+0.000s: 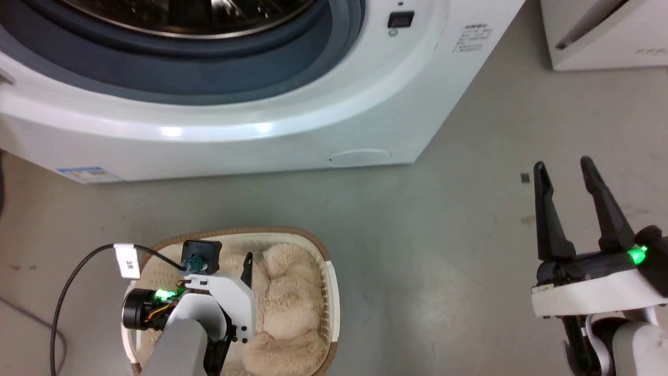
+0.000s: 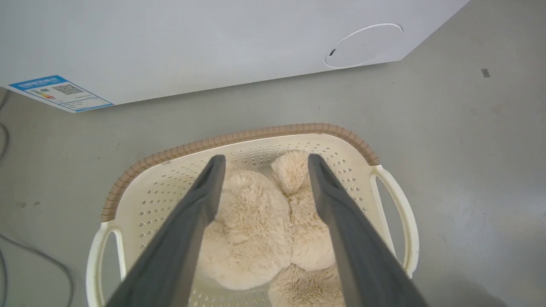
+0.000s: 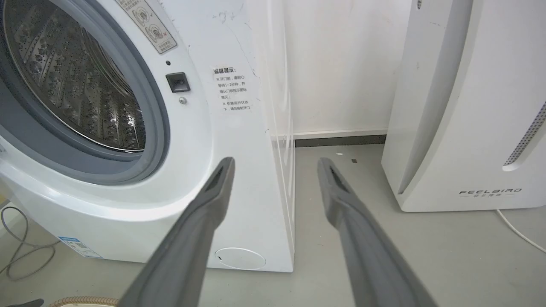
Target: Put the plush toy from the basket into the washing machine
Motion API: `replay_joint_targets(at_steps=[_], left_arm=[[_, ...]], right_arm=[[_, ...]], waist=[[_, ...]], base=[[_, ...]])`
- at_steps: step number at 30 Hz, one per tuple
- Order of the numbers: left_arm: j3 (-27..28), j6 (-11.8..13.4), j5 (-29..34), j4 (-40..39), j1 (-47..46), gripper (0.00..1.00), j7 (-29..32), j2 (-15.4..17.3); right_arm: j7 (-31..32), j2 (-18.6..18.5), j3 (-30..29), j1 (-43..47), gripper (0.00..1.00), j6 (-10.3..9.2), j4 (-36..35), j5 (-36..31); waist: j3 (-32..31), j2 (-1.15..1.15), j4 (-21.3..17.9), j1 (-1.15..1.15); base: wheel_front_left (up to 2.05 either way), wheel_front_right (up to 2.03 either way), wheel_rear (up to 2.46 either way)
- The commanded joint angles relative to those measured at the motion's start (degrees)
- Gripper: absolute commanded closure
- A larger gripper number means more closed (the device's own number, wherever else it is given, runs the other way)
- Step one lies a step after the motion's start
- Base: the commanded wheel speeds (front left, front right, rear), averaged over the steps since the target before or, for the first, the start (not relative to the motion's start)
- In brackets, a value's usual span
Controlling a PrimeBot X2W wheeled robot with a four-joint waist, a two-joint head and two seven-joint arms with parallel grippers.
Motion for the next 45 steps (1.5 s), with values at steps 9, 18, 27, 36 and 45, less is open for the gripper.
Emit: replay_joint_targets(at_steps=[9,18,27,36,45], left_arm=[[-1.9,-0.5,-1.8,6.1,-5.1,0.00,3.4,1.4],[-3.0,-0.6,-3.8,11.4,-9.9,0.00,5.7,2.4],[-4.4,-0.4,-5.6,16.7,-14.0,0.00,7.1,3.9],[-4.7,-0.3,-8.7,22.0,-18.0,0.00,7.3,4.4],[-7.3,-1.5,-10.2,27.9,-21.9,1.00,8.3,5.3]], right_arm=[[-1.5,0.0,-0.1,-3.4,0.00,-0.02,-2.1,1.5],[-2.5,0.0,-0.1,-5.3,0.00,-0.02,-3.7,2.6],[-3.6,0.0,-0.1,-7.1,0.00,-0.03,-5.2,3.9],[-4.7,0.0,0.0,-8.9,0.00,-0.03,-6.1,5.0],[-5.9,0.0,-0.2,-11.1,0.00,-0.04,-7.0,6.7]], waist=[[7.6,0.00,-0.4,-0.01],[13.5,0.00,-1.0,-0.01],[18.7,0.00,-1.7,-0.01],[23.1,0.00,-2.3,-0.01],[26.5,0.00,-3.2,-0.01]], base=[[0.00,0.00,0.00],[0.00,0.00,0.00],[0.00,0.00,0.00],[0.00,0.00,0.00],[0.00,0.00,0.00]])
